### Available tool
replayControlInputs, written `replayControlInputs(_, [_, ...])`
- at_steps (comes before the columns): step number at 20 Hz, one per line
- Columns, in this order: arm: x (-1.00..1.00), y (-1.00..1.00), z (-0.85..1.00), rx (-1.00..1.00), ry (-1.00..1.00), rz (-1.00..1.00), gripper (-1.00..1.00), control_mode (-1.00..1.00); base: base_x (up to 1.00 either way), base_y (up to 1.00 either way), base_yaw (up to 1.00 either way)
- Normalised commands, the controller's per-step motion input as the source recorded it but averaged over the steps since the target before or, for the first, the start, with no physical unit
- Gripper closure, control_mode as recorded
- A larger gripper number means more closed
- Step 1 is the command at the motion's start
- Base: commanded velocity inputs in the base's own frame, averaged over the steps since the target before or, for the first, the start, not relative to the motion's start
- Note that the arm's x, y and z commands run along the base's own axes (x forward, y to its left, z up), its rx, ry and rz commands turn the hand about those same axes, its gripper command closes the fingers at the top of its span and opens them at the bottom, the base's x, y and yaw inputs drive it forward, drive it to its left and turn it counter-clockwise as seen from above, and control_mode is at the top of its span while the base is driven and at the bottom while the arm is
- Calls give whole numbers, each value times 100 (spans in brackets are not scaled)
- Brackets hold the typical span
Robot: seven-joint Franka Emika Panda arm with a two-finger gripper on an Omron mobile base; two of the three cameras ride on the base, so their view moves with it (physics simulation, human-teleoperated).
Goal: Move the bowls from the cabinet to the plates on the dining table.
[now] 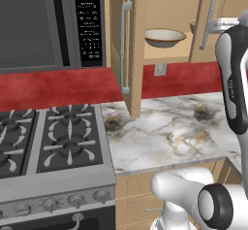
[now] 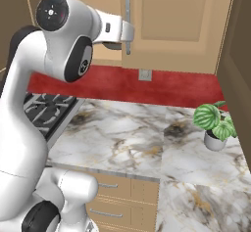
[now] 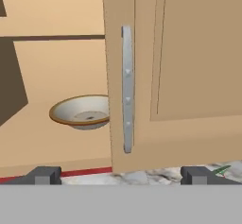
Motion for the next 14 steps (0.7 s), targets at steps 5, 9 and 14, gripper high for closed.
replayControlInputs(5, [14, 0, -17, 0, 0, 0, -100, -100, 0, 0, 0])
replayControlInputs(9, [17, -4, -12, 0, 1, 0, -100, -100, 0, 0, 0])
replayControlInputs(14, [16, -8, -1, 0, 1, 0, -100, -100, 0, 0, 0])
